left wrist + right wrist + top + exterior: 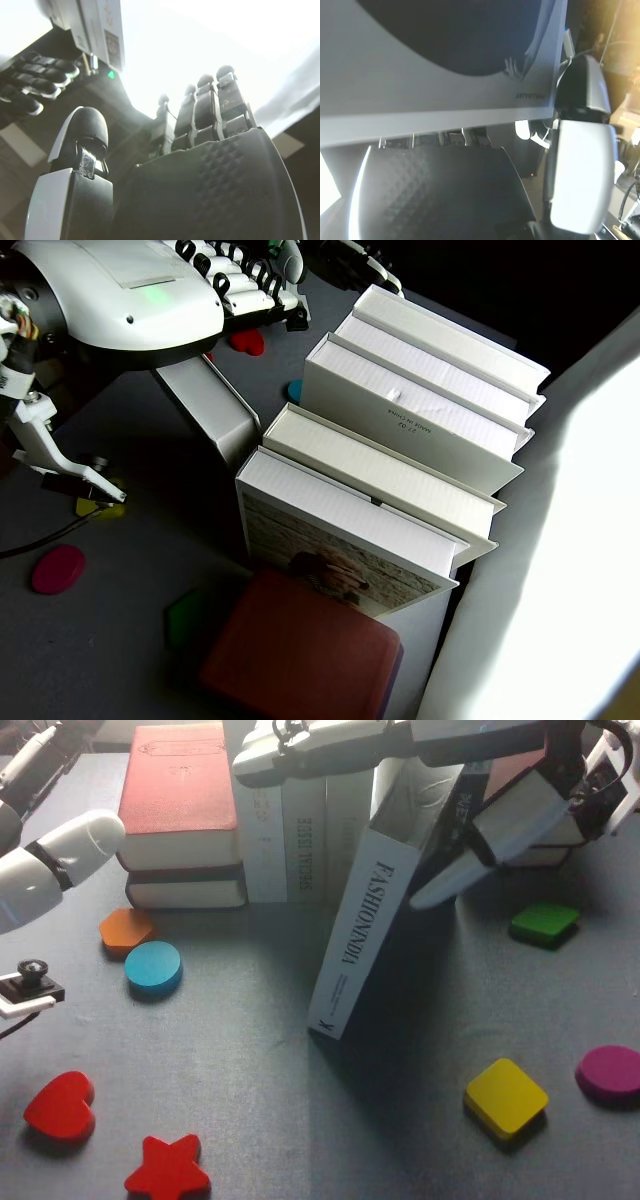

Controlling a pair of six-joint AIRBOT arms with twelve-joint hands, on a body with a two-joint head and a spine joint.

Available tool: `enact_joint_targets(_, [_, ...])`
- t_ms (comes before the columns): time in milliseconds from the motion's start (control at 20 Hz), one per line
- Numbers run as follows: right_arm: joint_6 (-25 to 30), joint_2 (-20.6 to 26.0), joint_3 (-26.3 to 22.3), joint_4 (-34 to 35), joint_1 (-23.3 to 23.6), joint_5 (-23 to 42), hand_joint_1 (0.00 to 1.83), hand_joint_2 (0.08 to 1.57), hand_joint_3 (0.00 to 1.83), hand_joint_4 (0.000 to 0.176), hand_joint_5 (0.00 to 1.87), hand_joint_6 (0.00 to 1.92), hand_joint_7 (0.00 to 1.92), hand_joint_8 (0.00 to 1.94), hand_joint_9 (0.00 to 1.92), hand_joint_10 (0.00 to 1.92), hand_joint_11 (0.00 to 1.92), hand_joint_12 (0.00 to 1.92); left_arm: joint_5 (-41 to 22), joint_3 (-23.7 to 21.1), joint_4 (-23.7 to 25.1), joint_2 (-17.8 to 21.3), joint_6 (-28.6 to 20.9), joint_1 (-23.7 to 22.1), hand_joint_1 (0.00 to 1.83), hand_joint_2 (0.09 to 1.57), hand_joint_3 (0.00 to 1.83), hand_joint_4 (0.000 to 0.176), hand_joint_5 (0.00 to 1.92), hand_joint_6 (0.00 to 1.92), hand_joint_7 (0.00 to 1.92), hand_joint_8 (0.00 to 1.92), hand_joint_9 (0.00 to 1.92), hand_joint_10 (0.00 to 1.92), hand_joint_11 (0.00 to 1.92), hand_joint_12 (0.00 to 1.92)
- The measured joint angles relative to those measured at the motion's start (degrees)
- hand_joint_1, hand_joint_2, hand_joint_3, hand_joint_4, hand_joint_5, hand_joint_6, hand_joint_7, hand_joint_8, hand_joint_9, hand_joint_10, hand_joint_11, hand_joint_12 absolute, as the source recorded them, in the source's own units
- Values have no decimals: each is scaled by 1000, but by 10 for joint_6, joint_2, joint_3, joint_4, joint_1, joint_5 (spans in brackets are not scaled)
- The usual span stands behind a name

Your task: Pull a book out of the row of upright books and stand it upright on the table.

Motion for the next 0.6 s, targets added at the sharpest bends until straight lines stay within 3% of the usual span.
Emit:
enact_joint_targets(50, [-4,1,0,6,0,-1,964,1160,24,18,0,0,0,0,0,0,1,448,0,0,0,-1,0,0,373,1360,0,57,105,19,0,0,0,0,0,0])
enact_joint_targets(100, [-6,2,0,13,0,-2,940,1136,6,12,0,0,0,0,0,0,0,317,0,0,0,-1,0,0,371,1358,0,50,109,20,0,0,0,0,0,0])
enact_joint_targets(150, [-7,3,0,16,0,-2,885,1134,2,11,0,0,0,0,0,0,0,63,0,2,1,-1,0,0,375,1358,0,50,113,20,0,0,0,0,6,3])
enact_joint_targets(200, [-9,4,0,16,0,-4,811,1125,0,9,0,0,0,0,0,0,0,12,-1,3,-2,-1,0,0,378,1358,0,46,113,19,0,0,0,0,0,0])
enact_joint_targets(250, [-9,4,2,15,0,-4,799,1146,7,22,0,0,0,0,0,0,88,46,-1,3,-4,-1,0,0,375,1356,0,47,111,16,0,0,0,0,0,0])
enact_joint_targets(350, [-10,12,2,13,5,-11,504,1100,0,51,0,0,0,0,0,0,3,1,-1,3,-3,-1,0,0,360,1362,0,46,106,12,0,0,0,0,0,0])
enact_joint_targets(400, [-10,18,2,18,10,-13,352,1135,3,0,0,0,0,0,0,0,0,0,-1,3,-3,-1,0,0,349,1362,0,45,105,9,0,0,0,0,0,0])
enact_joint_targets(500, [-23,40,3,57,21,-27,528,1247,50,0,0,0,0,0,0,0,0,0,-1,3,-4,-1,0,0,376,1358,0,50,113,9,0,0,0,0,7,5])
enact_joint_targets(600, [-45,52,3,81,22,-41,580,1192,15,0,0,0,0,0,0,0,0,0,-1,3,-3,-1,0,0,370,1356,0,56,116,8,0,0,0,0,0,3])
